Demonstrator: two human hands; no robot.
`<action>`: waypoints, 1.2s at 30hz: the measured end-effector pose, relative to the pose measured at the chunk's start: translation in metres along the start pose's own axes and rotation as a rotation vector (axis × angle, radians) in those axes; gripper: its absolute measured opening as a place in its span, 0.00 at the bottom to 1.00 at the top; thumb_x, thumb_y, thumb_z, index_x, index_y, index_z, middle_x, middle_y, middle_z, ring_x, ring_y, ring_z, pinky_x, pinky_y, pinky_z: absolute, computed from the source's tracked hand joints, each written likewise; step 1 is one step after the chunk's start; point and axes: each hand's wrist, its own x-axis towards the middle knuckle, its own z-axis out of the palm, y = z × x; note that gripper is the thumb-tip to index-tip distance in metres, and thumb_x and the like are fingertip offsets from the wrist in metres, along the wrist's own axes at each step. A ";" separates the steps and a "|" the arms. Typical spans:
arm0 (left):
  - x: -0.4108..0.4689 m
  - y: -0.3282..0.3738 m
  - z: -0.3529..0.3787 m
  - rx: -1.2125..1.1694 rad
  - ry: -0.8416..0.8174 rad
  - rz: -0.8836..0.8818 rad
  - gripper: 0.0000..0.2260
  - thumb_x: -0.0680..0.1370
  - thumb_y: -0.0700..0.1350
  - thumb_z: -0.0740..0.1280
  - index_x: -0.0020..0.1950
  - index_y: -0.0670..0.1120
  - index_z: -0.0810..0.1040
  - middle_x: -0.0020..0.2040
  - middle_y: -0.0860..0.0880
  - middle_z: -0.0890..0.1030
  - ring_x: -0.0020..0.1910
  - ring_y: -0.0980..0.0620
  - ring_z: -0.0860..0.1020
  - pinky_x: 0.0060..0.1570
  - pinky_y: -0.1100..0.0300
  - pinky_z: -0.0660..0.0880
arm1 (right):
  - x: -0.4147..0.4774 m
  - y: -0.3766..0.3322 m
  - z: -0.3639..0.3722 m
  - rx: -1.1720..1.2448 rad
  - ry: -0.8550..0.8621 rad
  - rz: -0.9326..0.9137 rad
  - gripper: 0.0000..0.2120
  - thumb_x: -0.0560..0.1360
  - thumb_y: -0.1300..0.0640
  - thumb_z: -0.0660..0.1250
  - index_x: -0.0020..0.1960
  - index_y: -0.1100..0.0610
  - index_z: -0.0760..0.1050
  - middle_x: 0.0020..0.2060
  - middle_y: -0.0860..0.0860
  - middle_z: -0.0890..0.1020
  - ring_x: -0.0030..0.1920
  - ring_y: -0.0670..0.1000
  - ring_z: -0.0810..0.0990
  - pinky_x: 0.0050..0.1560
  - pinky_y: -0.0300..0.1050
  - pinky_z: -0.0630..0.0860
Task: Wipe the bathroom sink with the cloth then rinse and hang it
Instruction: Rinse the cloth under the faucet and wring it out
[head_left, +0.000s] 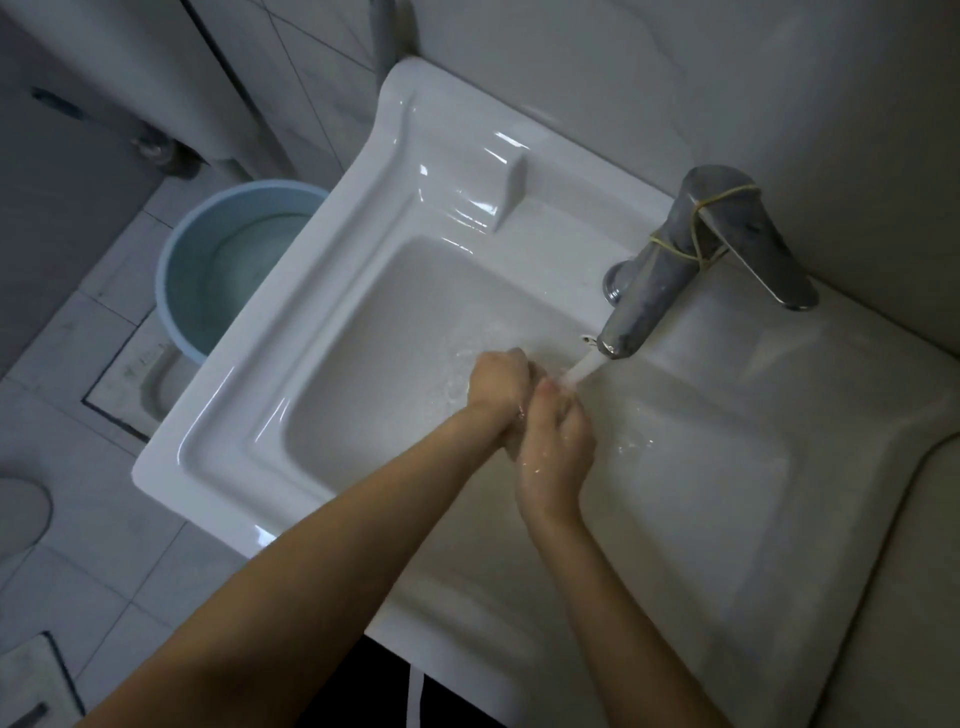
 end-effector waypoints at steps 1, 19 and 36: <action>0.003 -0.002 0.000 0.002 0.009 0.023 0.12 0.76 0.39 0.61 0.32 0.43 0.72 0.31 0.47 0.74 0.34 0.46 0.74 0.31 0.58 0.68 | -0.002 0.005 0.001 -0.008 0.026 -0.031 0.16 0.78 0.51 0.59 0.49 0.59 0.82 0.44 0.55 0.85 0.47 0.54 0.80 0.48 0.46 0.73; -0.019 0.005 0.011 -0.276 -0.116 -0.066 0.12 0.75 0.36 0.58 0.32 0.46 0.68 0.23 0.50 0.71 0.20 0.52 0.70 0.18 0.68 0.66 | 0.030 0.012 -0.010 -0.070 0.142 -0.130 0.18 0.72 0.53 0.59 0.33 0.66 0.75 0.32 0.65 0.80 0.34 0.62 0.75 0.36 0.49 0.69; -0.046 0.004 -0.048 -0.437 0.052 0.095 0.16 0.81 0.50 0.57 0.33 0.48 0.63 0.28 0.50 0.64 0.26 0.52 0.63 0.24 0.64 0.61 | 0.037 -0.002 -0.046 0.265 -0.226 0.191 0.14 0.75 0.48 0.63 0.38 0.58 0.74 0.35 0.54 0.78 0.38 0.53 0.77 0.39 0.48 0.74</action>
